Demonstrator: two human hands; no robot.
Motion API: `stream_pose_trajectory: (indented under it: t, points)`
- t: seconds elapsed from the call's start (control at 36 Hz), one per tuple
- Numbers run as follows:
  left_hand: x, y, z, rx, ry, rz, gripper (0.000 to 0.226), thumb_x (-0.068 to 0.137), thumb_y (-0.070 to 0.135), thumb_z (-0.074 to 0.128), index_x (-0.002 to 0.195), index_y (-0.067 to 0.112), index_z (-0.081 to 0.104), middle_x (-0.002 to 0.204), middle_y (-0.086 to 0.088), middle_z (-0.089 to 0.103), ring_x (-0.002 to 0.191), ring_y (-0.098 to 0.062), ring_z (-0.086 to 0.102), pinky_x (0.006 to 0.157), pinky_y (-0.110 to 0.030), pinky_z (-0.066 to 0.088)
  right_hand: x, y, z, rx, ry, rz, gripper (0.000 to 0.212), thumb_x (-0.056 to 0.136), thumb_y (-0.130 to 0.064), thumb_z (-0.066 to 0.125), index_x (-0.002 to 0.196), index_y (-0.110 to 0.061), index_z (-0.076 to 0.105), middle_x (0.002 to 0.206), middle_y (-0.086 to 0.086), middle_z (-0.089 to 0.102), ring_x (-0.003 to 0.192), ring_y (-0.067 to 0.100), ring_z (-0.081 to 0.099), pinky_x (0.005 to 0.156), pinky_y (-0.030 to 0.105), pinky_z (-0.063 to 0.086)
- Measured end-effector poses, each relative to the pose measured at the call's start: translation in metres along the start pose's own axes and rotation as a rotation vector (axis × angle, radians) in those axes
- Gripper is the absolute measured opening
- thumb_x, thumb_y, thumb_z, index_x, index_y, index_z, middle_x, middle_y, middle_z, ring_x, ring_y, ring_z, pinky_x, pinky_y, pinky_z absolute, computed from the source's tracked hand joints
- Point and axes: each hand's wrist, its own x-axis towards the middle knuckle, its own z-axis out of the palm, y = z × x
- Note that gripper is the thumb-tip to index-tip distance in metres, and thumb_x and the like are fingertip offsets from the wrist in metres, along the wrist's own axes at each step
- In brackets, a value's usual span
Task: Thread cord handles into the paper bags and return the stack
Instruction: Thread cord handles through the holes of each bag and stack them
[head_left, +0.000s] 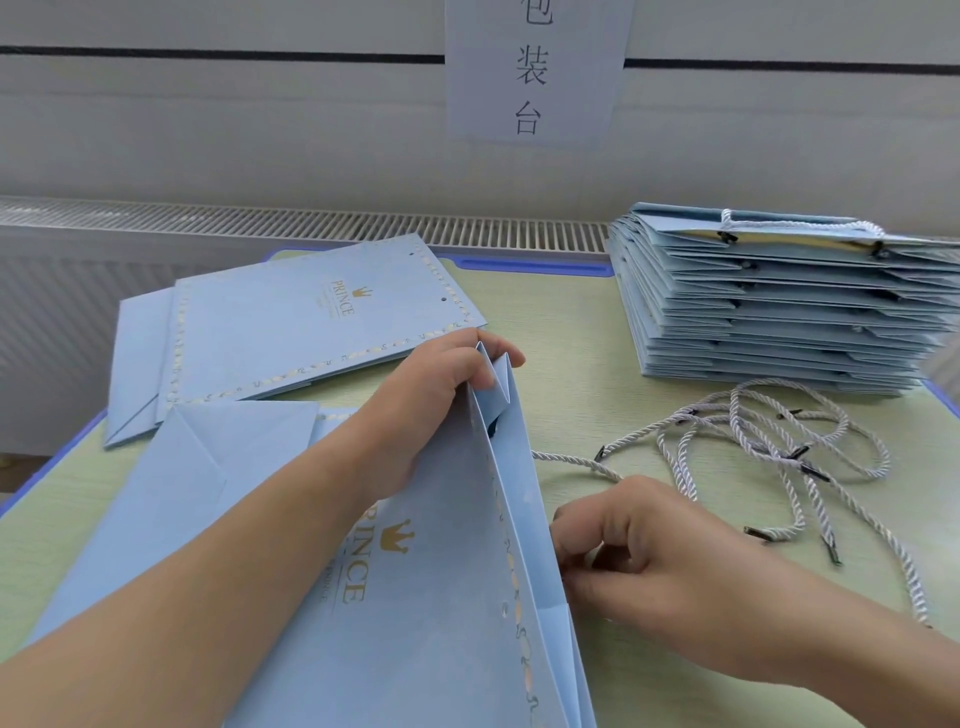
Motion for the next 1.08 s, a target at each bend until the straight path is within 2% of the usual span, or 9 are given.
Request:
stream_pose_trajectory:
  t: [0.28,0.39,0.53,0.58,0.69,0.75,0.83,1.0,1.08]
  points:
    - [0.0,0.0,-0.002,-0.006,0.006,0.006,0.032,0.055,0.023,0.044,0.074,0.028,0.069,0.087,-0.005,0.051,0.083,-0.025,0.047,0.078,-0.04,0.037,0.005,0.005,0.012,0.02,0.084,0.013,0.028,0.087,0.001,0.049,0.097,-0.015,0.07,0.092,0.009,0.071,0.087,0.037,0.062,0.079,0.055,0.05]
    - [0.0,0.0,-0.002,-0.002,0.007,0.01,0.033,0.056,0.023,0.044,0.076,0.027,0.069,0.088,-0.006,0.051,0.083,-0.026,0.047,0.078,-0.04,0.038,0.005,0.005,0.014,-0.046,0.063,0.013,0.02,0.09,-0.007,0.052,0.098,-0.015,0.068,0.091,0.013,0.068,0.075,0.026,0.061,0.075,0.052,0.051]
    - [0.001,0.0,-0.004,-0.017,0.003,0.005,0.033,0.057,0.024,0.044,0.077,0.027,0.069,0.087,-0.005,0.052,0.08,-0.024,0.049,0.077,-0.04,0.04,0.005,0.005,0.018,-0.165,0.076,-0.029,0.022,0.089,-0.013,0.05,0.105,-0.021,0.063,0.092,-0.002,0.069,0.082,0.021,0.06,0.075,0.041,0.051]
    - [0.001,0.0,-0.005,-0.015,0.01,0.01,0.033,0.057,0.024,0.043,0.077,0.027,0.069,0.087,-0.004,0.053,0.08,-0.023,0.049,0.077,-0.04,0.04,0.004,0.003,0.017,-0.094,0.094,-0.036,0.023,0.091,-0.008,0.05,0.106,-0.02,0.063,0.093,-0.001,0.069,0.079,0.023,0.058,0.07,0.037,0.049]
    - [0.001,0.0,-0.005,-0.013,0.017,0.014,0.033,0.057,0.024,0.043,0.077,0.027,0.069,0.088,-0.005,0.052,0.081,-0.024,0.048,0.077,-0.04,0.039,0.005,0.002,0.017,0.12,0.111,0.01,0.022,0.091,0.0,0.051,0.104,-0.011,0.066,0.097,0.011,0.071,0.088,0.039,0.062,0.076,0.05,0.051]
    - [0.002,-0.001,-0.006,-0.012,0.014,0.01,0.033,0.057,0.024,0.043,0.077,0.027,0.069,0.089,-0.005,0.051,0.082,-0.025,0.048,0.078,-0.04,0.039,0.005,0.004,0.017,0.191,0.062,0.034,0.021,0.092,-0.001,0.052,0.104,-0.008,0.067,0.098,0.013,0.071,0.09,0.038,0.065,0.078,0.046,0.053]
    - [0.002,-0.001,-0.006,-0.022,0.011,0.002,0.033,0.057,0.024,0.044,0.077,0.027,0.069,0.089,-0.006,0.052,0.083,-0.026,0.048,0.079,-0.041,0.039,0.005,0.006,0.019,0.28,-0.022,0.027,0.024,0.093,0.0,0.052,0.109,-0.009,0.068,0.106,0.009,0.072,0.102,0.034,0.066,0.089,0.054,0.051]
    - [0.002,-0.001,-0.007,-0.031,0.022,0.006,0.032,0.058,0.025,0.044,0.077,0.028,0.07,0.086,-0.004,0.052,0.081,-0.025,0.047,0.078,-0.041,0.038,0.008,0.012,0.023,0.411,0.005,0.084,0.026,0.085,-0.015,0.061,0.107,-0.002,0.066,0.106,0.023,0.069,0.104,0.048,0.06,0.086,0.07,0.042]
    - [0.003,-0.002,-0.006,-0.034,0.018,0.008,0.033,0.058,0.025,0.044,0.077,0.027,0.07,0.089,-0.004,0.054,0.08,-0.025,0.048,0.077,-0.041,0.038,0.009,0.014,0.023,0.443,0.001,0.105,0.032,0.081,-0.018,0.062,0.106,0.0,0.065,0.105,0.027,0.068,0.104,0.049,0.06,0.087,0.07,0.042]
